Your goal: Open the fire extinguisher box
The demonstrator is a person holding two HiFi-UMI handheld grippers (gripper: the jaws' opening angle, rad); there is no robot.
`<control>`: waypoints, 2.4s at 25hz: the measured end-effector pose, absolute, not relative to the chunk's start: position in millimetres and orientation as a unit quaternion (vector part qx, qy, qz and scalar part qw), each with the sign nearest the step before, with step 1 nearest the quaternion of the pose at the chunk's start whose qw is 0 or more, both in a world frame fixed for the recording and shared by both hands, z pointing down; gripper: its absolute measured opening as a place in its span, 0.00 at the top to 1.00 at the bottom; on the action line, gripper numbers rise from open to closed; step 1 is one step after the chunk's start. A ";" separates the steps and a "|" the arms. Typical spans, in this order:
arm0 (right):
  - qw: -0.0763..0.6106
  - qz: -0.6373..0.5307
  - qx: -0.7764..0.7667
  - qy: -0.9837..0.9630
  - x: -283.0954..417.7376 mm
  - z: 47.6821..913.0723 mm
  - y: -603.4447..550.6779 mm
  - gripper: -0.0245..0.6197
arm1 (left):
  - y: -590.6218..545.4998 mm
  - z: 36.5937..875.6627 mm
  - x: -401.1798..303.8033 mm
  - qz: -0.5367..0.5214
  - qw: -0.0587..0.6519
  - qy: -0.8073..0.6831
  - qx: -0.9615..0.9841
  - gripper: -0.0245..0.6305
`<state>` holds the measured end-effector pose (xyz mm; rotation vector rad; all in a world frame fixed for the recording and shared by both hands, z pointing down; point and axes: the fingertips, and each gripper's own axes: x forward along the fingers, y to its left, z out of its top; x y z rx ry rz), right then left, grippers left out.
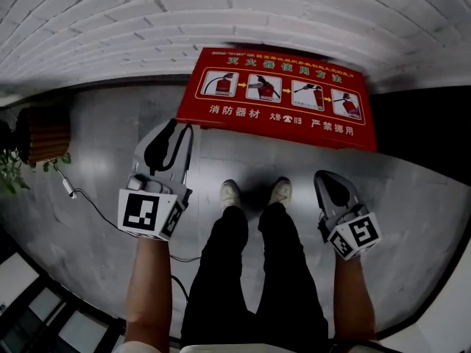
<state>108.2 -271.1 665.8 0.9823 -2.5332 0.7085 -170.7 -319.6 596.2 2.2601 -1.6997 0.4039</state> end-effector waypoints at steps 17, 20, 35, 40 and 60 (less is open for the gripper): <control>0.142 0.229 0.348 -0.898 94.5 610.1 -297.6 0.96 | -466.1 502.2 -196.9 0.146 0.071 -0.593 0.788 0.81; 0.138 0.239 0.354 -0.894 99.0 612.9 -297.2 0.96 | -487.0 501.3 -198.3 0.145 0.069 -0.599 0.785 0.81; 0.118 0.248 0.385 -0.881 118.6 593.6 -294.7 0.96 | -462.7 504.0 -202.6 0.130 0.091 -0.648 0.745 0.84; 0.105 0.237 0.394 -0.882 112.7 561.4 -301.8 0.96 | -389.7 502.1 -174.9 0.133 0.125 -0.635 0.751 0.96; 0.082 0.142 0.393 -0.905 88.9 361.0 -340.6 0.96 | -332.2 360.3 -88.6 0.112 0.130 -0.586 0.792 0.96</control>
